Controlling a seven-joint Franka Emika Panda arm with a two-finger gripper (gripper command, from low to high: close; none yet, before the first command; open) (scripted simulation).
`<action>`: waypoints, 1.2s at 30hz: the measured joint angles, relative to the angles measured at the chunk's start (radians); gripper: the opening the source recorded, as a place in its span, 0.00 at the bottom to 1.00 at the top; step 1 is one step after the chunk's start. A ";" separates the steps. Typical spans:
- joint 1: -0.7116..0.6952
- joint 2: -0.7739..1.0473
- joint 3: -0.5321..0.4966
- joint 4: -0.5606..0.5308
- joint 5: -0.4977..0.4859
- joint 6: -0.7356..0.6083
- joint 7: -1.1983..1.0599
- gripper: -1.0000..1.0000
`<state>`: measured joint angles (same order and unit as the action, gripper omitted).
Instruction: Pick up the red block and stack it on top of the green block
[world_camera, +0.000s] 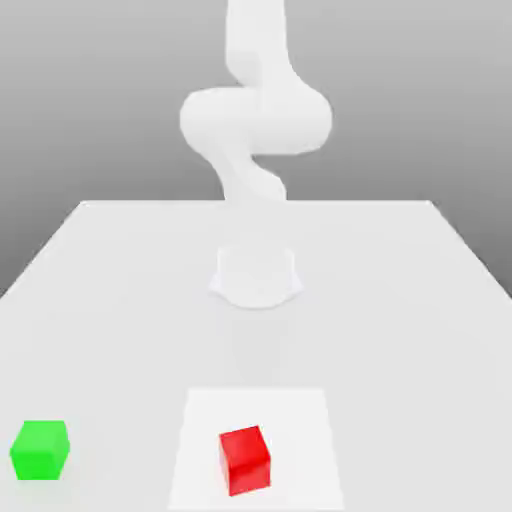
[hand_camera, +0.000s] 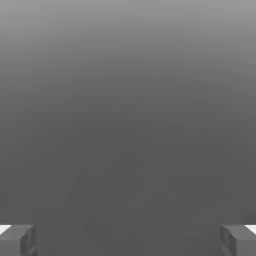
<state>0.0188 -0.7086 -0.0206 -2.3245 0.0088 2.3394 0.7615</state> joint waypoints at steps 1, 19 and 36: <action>0.008 0.039 -0.009 -0.011 0.004 0.017 -0.017 0.50; 0.070 0.695 -0.083 -0.186 0.062 0.298 -0.290 0.50; 0.038 1.050 -0.050 -0.205 0.077 0.529 -0.364 0.00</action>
<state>0.0564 0.3411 -0.0708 -2.5291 0.0861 2.8680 0.3973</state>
